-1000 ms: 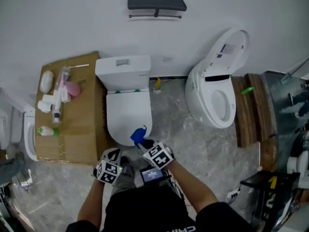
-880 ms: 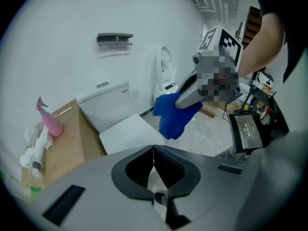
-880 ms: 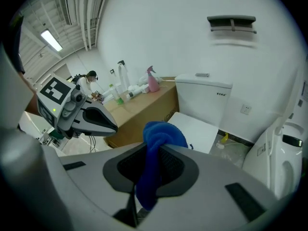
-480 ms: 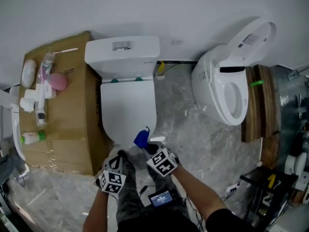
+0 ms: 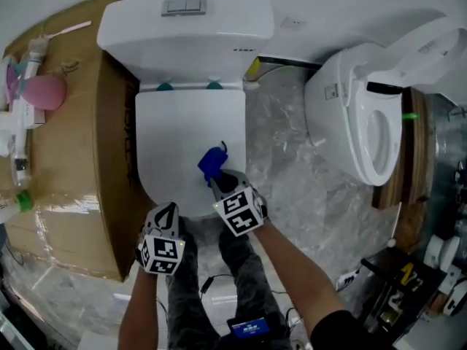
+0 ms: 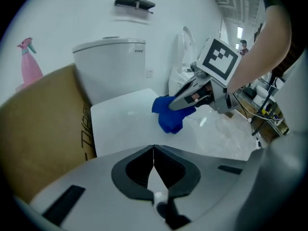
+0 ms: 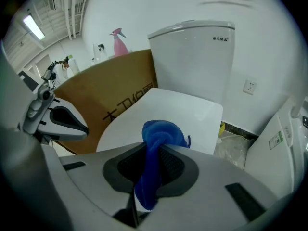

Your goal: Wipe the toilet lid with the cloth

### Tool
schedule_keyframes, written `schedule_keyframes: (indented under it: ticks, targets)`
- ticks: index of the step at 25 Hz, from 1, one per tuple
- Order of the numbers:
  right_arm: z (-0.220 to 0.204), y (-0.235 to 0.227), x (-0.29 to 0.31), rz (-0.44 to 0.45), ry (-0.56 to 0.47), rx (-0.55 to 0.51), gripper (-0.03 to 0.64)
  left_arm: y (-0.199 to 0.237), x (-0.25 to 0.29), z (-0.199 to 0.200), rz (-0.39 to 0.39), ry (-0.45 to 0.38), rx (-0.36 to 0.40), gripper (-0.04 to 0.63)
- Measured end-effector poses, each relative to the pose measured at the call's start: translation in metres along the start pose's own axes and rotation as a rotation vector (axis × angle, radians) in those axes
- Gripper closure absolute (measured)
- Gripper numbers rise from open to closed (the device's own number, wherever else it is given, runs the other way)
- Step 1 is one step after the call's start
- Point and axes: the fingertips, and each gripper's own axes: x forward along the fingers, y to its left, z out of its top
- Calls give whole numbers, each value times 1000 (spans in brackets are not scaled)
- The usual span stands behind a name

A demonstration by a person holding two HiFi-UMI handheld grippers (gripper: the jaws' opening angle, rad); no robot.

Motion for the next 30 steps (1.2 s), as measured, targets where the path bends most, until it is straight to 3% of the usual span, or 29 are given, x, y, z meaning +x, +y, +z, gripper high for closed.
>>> schedule_keyframes:
  ticks: [5,9,13,19,30]
  targets:
    - [5,-28,63,-99,-36,-36,560,14,39,-13,28,-27,-18,584]
    - [39,-39,94,-129,-107,-37,560,22,55,-11,29,-64,-33,584]
    - [88,-47,122,-95,-151,-39,560,30,64,-8,26,-90,-64,584]
    - [143,-42,158,-24,-136,-105,560,47,69,-8,32,-100,-96,584]
    - [203,-6,205,54,-129,-249,560,101,71,7,121,-122,-255,584]
